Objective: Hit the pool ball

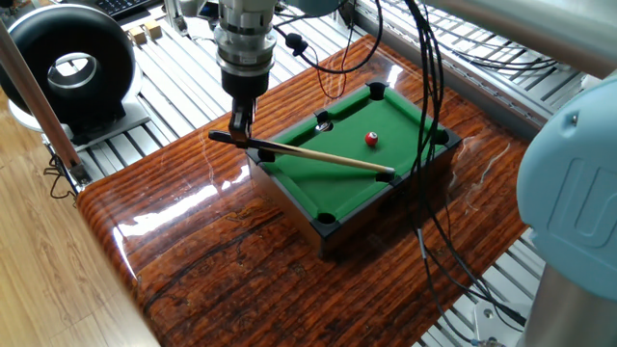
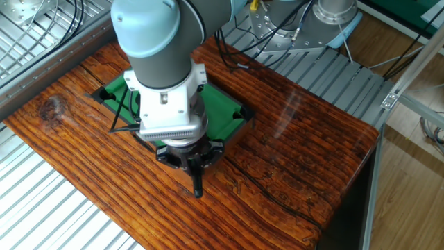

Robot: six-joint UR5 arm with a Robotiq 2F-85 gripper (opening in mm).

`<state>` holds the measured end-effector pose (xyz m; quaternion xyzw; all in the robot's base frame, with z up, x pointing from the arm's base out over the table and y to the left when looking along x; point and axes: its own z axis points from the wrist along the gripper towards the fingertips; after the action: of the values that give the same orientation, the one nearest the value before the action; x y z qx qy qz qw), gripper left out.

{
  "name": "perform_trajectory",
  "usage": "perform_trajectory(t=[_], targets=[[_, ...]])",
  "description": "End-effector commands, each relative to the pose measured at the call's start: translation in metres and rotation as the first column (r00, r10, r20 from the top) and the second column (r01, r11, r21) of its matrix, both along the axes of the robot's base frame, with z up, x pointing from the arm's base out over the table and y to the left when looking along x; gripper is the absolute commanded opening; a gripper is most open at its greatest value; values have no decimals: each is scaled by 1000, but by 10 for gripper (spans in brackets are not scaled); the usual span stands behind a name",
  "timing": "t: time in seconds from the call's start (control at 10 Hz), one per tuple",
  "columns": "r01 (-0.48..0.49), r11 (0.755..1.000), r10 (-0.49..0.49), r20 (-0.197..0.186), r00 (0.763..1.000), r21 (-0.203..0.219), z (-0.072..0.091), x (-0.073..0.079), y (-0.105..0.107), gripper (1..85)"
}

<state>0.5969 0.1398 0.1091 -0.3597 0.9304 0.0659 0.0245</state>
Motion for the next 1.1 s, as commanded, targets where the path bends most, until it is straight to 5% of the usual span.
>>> perform_trajectory(t=[0.0, 0.5, 1.0], targets=[[3, 1000, -3, -5, 1000, -1, 10, -5, 7, 10], [-59, 996, 59, -2, 998, -63, 11, -8, 3, 10], [-179, 982, 179, -10, 984, -62, 8, -16, 5, 10]])
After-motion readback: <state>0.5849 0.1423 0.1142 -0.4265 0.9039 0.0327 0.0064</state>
